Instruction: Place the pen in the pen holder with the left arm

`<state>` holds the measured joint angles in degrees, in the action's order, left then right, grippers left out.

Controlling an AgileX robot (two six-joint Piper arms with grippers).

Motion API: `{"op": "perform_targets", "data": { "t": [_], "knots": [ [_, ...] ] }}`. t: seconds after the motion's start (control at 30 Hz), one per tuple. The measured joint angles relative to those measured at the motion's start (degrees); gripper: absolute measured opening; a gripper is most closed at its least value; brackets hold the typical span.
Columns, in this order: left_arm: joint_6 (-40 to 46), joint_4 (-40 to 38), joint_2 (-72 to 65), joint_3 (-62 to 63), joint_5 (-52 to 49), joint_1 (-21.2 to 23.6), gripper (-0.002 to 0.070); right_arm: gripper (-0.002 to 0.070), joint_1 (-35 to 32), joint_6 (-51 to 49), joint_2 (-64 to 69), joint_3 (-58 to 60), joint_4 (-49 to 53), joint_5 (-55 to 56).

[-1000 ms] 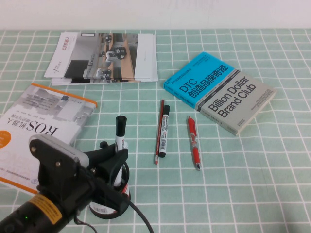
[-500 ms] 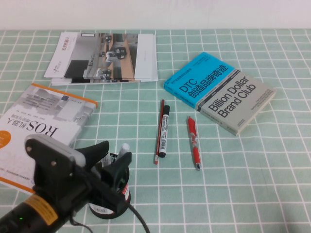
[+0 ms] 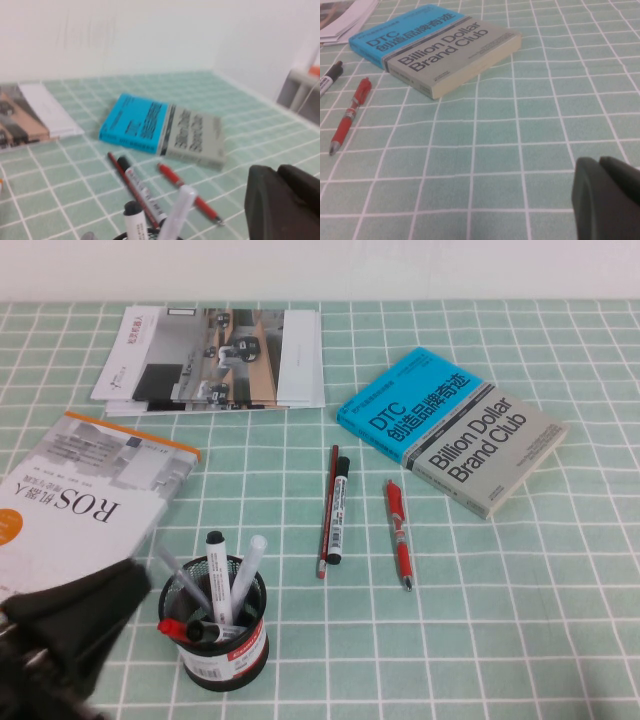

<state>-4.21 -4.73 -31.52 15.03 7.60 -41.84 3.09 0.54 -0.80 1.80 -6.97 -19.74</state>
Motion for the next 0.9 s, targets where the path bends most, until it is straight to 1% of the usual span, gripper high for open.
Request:
{"op": "perform_targets", "data": {
  "t": [0.17, 0.27, 0.33, 0.7, 0.77, 0.83, 0.9],
  "knots": [
    [1.20, -0.02, 9.75, 0.00, -8.57, 0.00, 0.0000, -0.0020, 0.00, 0.00, 0.00, 0.00, 0.00, 0.00],
    [2.79, 0.20, 12.16, -0.11, -14.41, 0.00, 0.0000, -0.0020, 0.00, 0.00, 0.00, 0.00, 0.00, 0.00],
    [3.04, 0.77, 12.56, -0.11, -15.32, 0.00, 0.0000, -0.0020, 0.00, 0.00, 0.00, 0.00, 0.00, 0.00],
    [2.40, 1.83, 12.91, -1.85, -14.90, 0.00, -0.0001, -0.0020, 0.00, 0.00, 0.00, 0.00, 0.00, 0.00],
    [2.41, 2.06, 12.91, -3.09, -12.93, 0.00, -0.0002, -0.0020, 0.00, 0.00, 0.00, 0.00, 0.00, 0.00],
    [4.21, 2.16, 12.91, -5.47, -8.43, 0.35, -0.0002, -0.0020, 0.00, 0.00, 0.00, 0.00, 0.00, 0.00],
    [4.54, 2.40, 13.59, -7.54, -5.48, 2.82, -0.0002, -0.0020, 0.00, 0.00, 0.00, 0.00, 0.00, 0.00]
  ]
}}
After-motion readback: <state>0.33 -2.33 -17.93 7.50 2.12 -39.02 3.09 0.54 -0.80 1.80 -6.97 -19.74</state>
